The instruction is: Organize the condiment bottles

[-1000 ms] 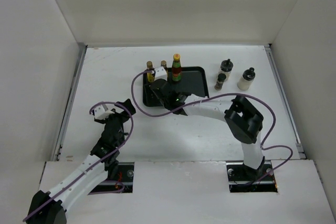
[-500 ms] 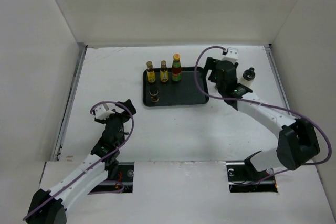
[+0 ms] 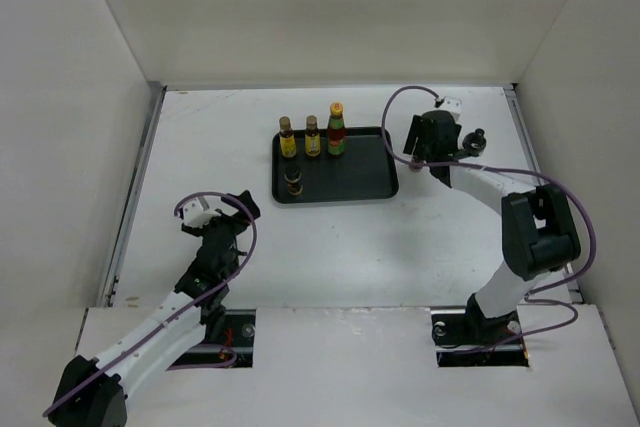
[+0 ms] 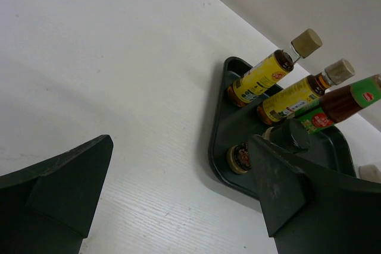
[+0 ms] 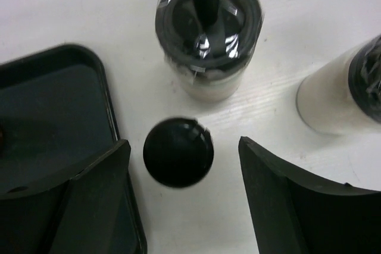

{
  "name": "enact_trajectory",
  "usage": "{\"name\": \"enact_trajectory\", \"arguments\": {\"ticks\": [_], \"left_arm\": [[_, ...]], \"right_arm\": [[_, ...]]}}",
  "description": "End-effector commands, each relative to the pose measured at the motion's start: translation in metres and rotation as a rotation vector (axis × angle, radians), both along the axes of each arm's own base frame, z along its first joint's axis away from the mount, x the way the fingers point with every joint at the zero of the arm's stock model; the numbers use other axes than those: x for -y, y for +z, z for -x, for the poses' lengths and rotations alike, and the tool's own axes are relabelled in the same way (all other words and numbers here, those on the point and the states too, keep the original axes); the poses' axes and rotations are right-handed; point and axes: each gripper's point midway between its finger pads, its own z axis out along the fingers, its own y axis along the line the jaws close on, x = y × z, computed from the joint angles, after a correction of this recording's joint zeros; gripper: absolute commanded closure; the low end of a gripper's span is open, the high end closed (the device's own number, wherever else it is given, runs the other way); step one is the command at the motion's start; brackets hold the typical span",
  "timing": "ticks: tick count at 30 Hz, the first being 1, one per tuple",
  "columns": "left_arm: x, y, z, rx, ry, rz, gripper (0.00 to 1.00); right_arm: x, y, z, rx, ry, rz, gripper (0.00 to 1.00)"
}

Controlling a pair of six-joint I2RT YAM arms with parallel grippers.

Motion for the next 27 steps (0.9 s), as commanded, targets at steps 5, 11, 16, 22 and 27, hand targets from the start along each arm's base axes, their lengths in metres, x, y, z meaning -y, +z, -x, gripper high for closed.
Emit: {"name": "enact_trajectory", "arguments": {"ticks": [5, 11, 16, 22, 27], "left_arm": [[0.001, 0.004, -0.002, 0.026, 0.005, 0.024, 0.0], [0.001, 0.004, -0.002, 0.027, 0.002, 0.025, 0.0], [0.001, 0.007, -0.002, 0.039, 0.003, 0.031, 0.0], [0.0, 0.009, -0.001, 0.047, 0.005, 0.036, 0.0], [0.002, 0.011, -0.001, 0.052, -0.006, 0.039, 0.0]], "right_arm": [[-0.01, 0.007, -0.029, 0.042, 0.028, -0.035, 0.45], [-0.013, 0.051, -0.015, 0.146, 0.012, -0.024, 0.6], [-0.071, 0.104, 0.017, 0.269, 0.142, -0.067, 0.6], [-0.191, 0.1, 0.044, 0.257, 0.385, -0.113, 0.59], [-0.26, 0.078, 0.053, 0.217, 0.488, -0.117, 0.59]]}}
